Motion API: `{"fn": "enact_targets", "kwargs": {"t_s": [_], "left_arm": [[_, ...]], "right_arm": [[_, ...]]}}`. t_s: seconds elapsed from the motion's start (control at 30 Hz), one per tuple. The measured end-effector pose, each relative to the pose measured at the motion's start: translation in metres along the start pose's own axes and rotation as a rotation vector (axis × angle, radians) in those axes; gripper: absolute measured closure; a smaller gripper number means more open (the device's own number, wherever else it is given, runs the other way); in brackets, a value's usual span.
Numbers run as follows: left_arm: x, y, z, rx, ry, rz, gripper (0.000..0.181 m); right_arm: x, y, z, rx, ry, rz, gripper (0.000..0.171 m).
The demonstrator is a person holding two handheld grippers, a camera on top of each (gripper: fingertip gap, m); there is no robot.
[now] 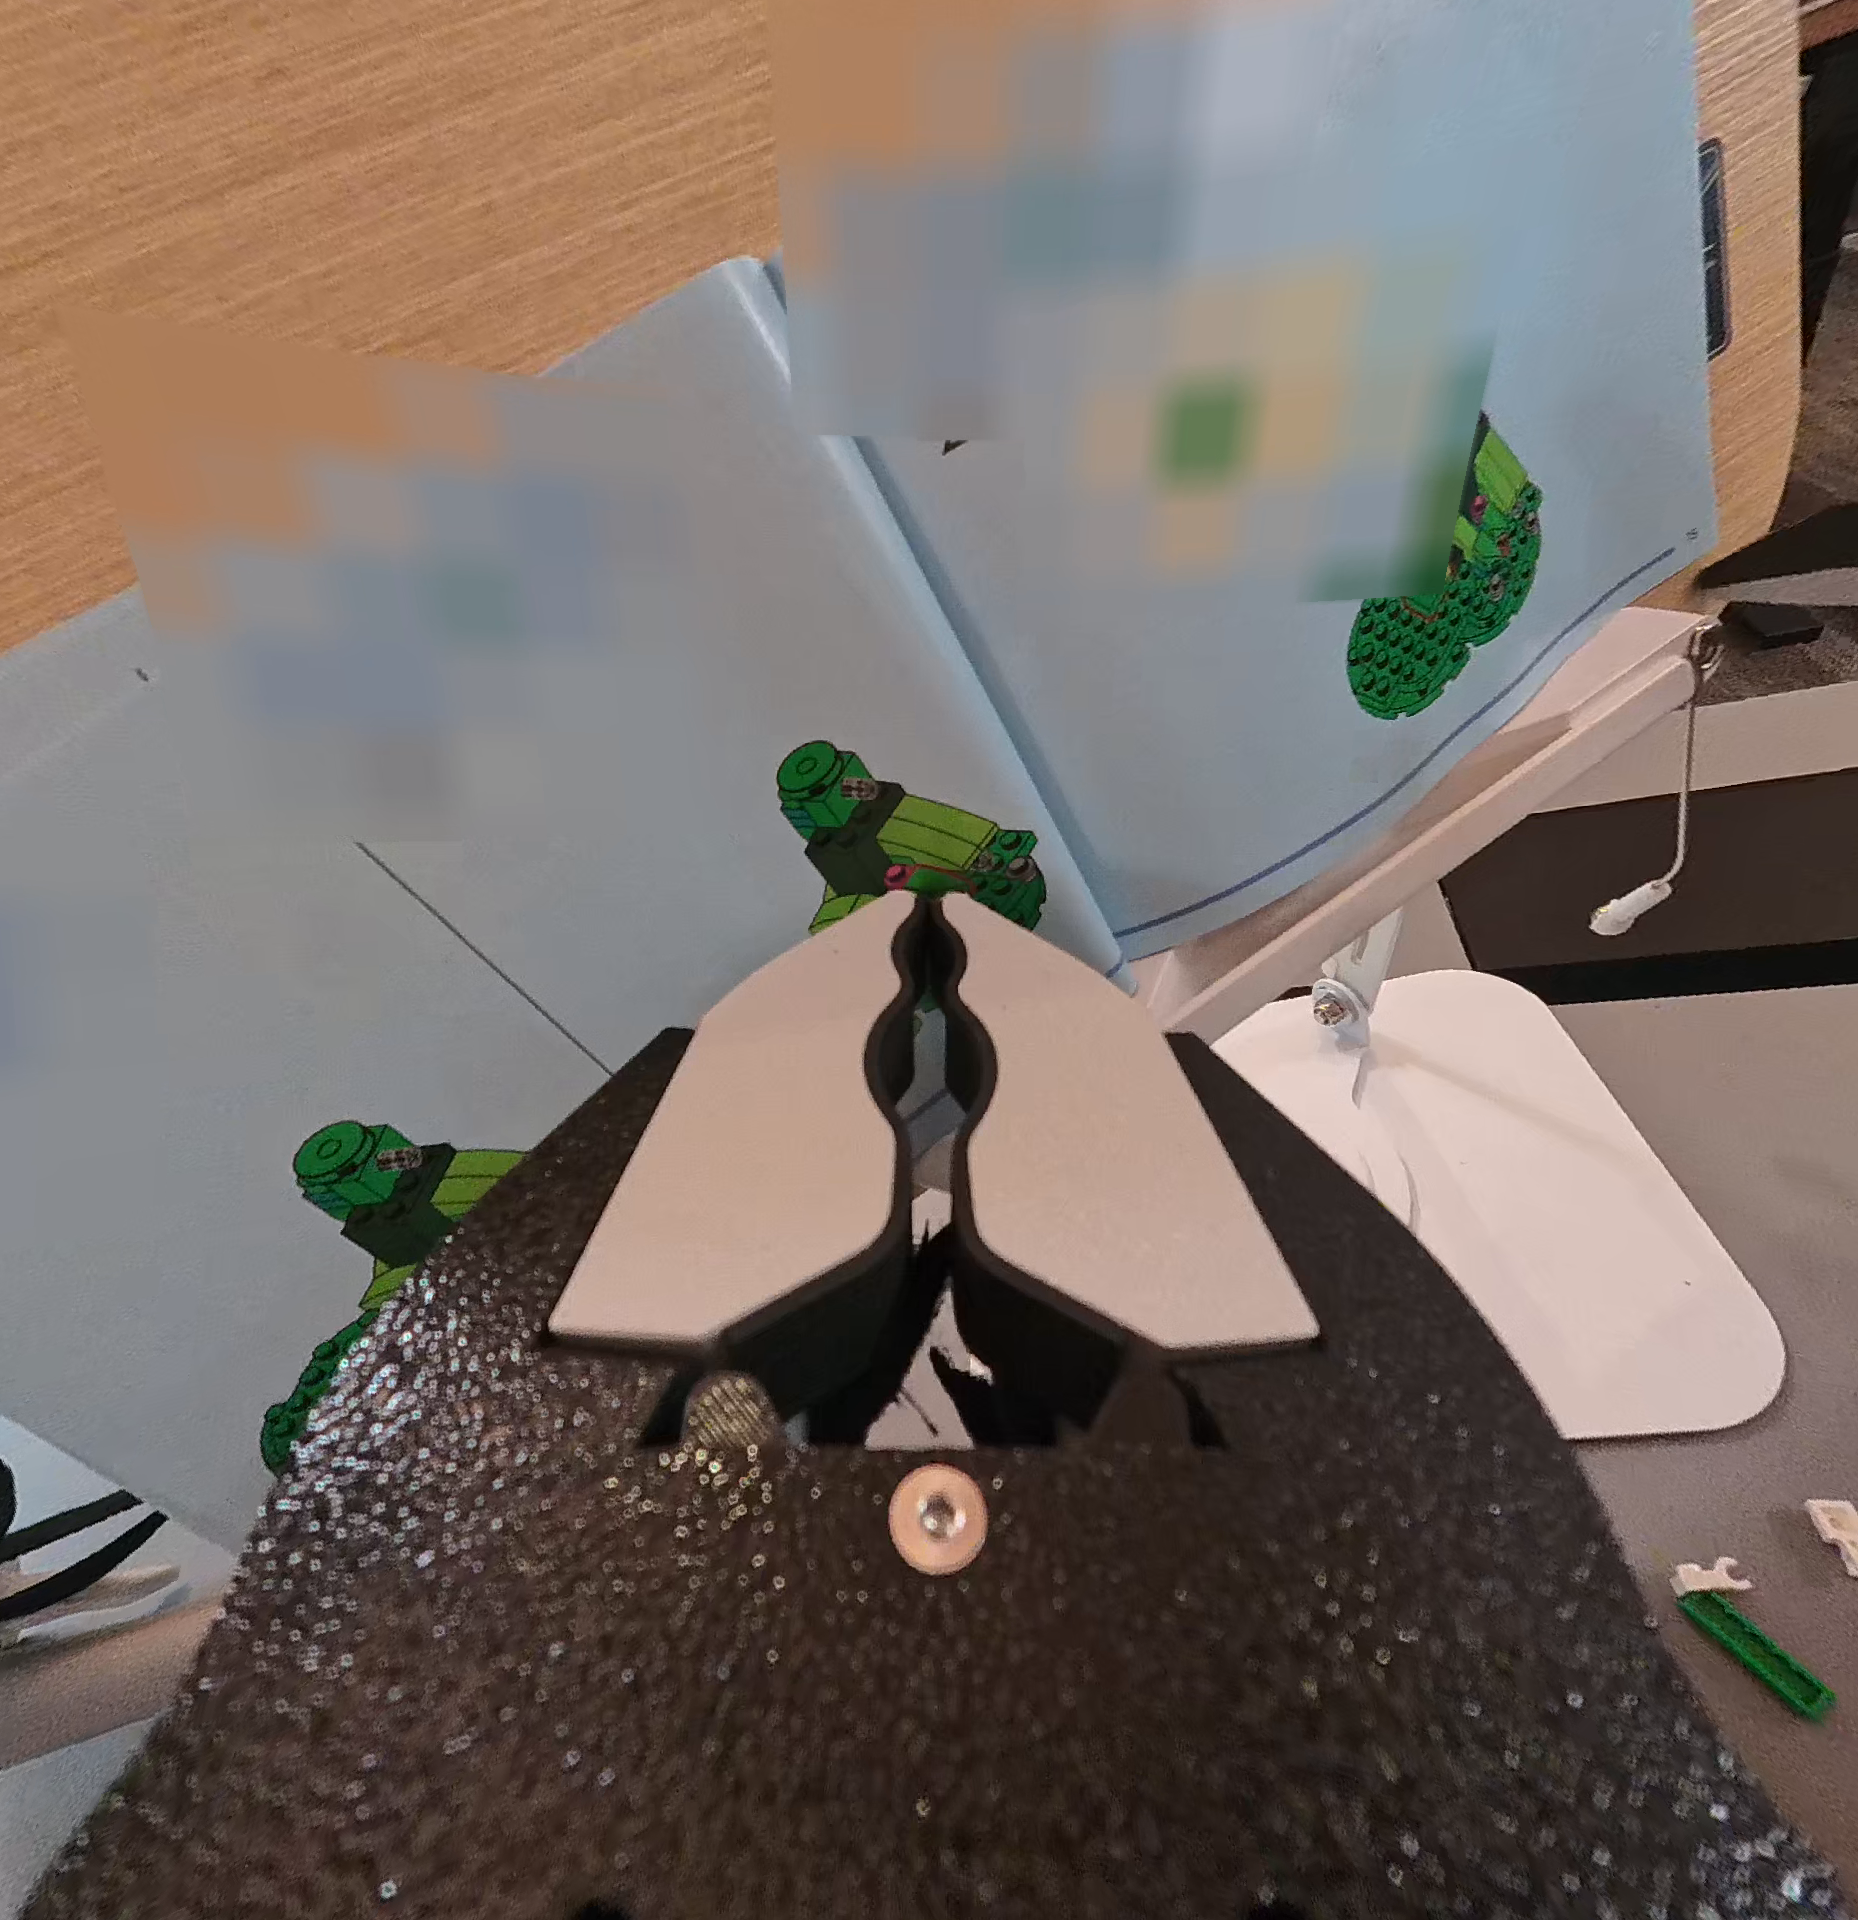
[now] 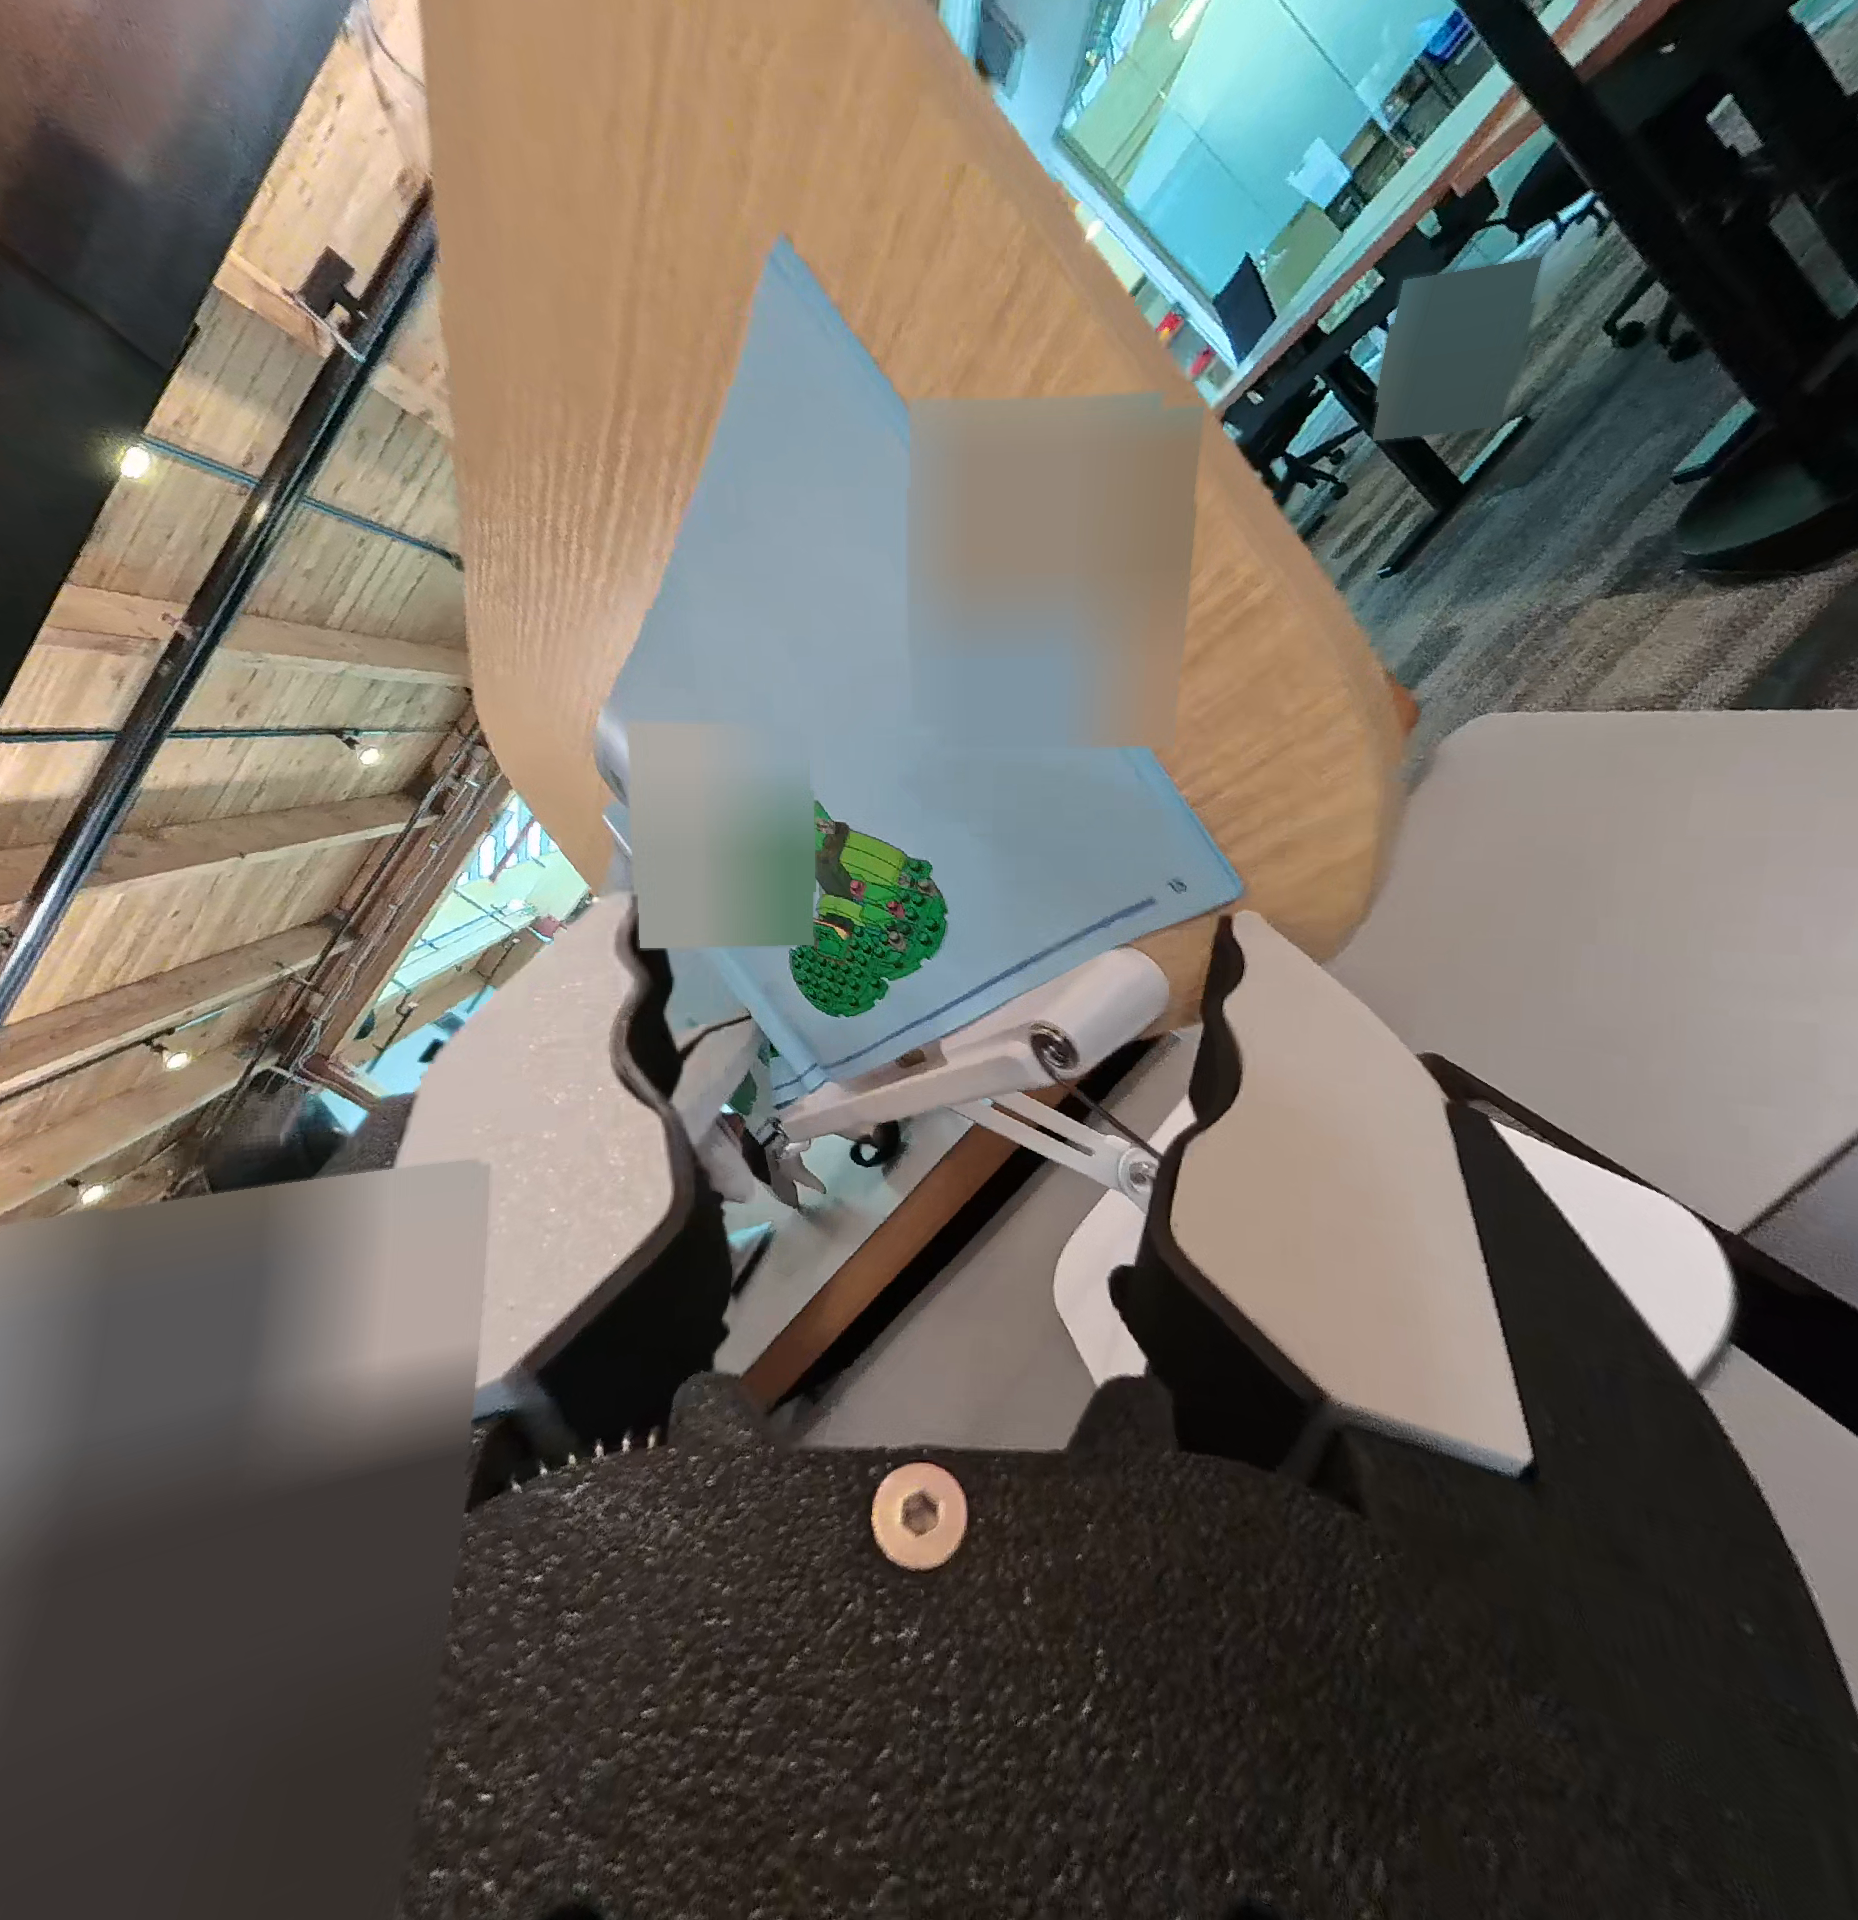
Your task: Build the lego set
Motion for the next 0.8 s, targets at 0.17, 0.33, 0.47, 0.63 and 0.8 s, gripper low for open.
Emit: {"fn": "enact_targets", "kwargs": {"t_s": [0.17,0.33,0.47,0.63,0.8], "left_arm": [[0.0,0.0,0.0,0.0,-0.002,-0.004,0.181],[0.0,0.0,0.0,0.002,-0.008,-0.001,0.181],[0.0,0.0,0.0,0.004,-0.01,-0.001,0.181],[0.001,0.0,0.0,0.005,-0.013,0.003,0.181],[0.001,0.0,0.0,0.003,-0.019,0.008,0.181]], "right_arm": [[-0.006,-0.003,-0.004,0.003,0.022,-0.022,0.067],[-0.008,-0.003,-0.006,0.003,0.076,-0.03,0.066],[-0.012,-0.004,-0.005,-0.007,0.164,-0.017,0.081],[-0.013,-0.005,-0.003,-0.037,0.2,0.031,0.107],[-0.019,-0.008,0.001,-0.08,0.256,0.113,0.126]]}}
Point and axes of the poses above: each gripper's, where its closed fingertips meet, z back along the fingers, y out of its top, x = y × z across the jaws, the point moved 8 cm from there along z, back along the fingers, and after that the axes turned 14 degrees about -z, right-handed, at the moved point
